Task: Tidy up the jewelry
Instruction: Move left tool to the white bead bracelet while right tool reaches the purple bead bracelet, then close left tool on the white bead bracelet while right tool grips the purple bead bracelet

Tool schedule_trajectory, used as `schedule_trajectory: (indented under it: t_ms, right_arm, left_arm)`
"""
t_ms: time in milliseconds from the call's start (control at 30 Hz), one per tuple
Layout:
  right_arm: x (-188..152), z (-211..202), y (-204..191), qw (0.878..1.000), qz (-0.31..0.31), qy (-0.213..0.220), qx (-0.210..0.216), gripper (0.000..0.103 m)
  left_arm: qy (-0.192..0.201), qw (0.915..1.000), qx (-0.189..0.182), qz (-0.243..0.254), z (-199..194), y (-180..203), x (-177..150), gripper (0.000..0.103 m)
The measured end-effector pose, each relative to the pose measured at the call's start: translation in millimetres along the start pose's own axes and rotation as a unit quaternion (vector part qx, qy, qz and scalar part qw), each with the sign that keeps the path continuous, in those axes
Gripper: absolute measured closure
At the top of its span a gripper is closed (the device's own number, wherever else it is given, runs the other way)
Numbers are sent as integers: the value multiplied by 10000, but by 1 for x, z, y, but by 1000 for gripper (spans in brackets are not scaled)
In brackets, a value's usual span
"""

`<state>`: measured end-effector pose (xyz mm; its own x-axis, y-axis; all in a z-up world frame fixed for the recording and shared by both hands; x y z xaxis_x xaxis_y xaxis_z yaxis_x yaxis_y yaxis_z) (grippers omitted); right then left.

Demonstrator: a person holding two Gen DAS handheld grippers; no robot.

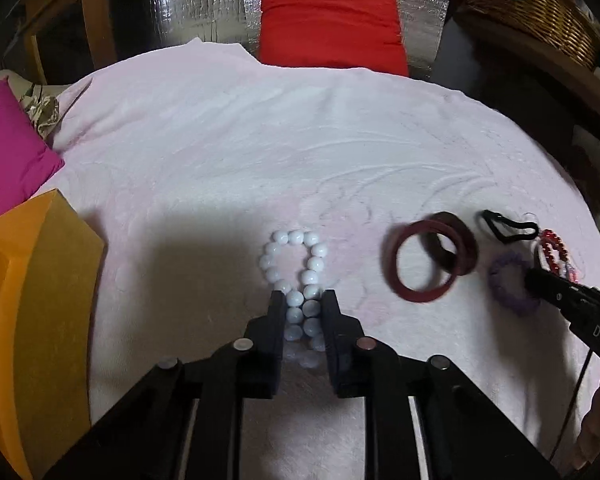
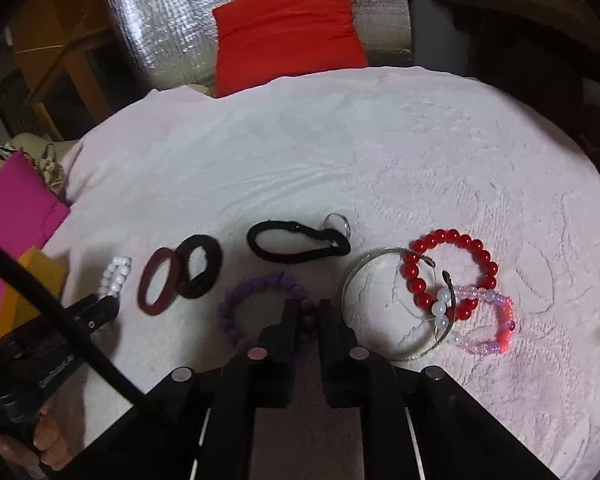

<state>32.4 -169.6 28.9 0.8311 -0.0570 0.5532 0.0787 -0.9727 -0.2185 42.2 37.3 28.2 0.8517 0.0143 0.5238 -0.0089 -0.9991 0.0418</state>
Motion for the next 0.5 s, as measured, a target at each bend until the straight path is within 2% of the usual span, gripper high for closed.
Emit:
schedule_trajectory:
  t_ms: [67, 400, 500]
  right_arm:
    - [-3, -5, 5, 9997, 56, -21, 249, 92]
    - [-15, -38, 24, 9953, 368, 117, 888, 92]
    - [-17, -52, 22, 9938, 338, 269, 1023, 92]
  left_arm:
    - [64, 9999, -74, 51, -8, 4, -4, 100]
    - [276, 9984, -368, 319, -50, 11, -23, 100]
    - [386, 9984, -288, 306, -57, 6, -23, 100]
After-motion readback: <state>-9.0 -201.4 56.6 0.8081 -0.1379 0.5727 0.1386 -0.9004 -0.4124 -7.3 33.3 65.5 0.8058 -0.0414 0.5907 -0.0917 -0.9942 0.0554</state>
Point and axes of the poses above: each gripper's, at about its wrist camera, not at the fingertips, and z roughly the way its jaws point, y to its right, x to its top, the point moved 1 cm from there along z, roughly the way its jaws point, and after that the axes turned 5 degrees about -y, right-handed, at the moved point
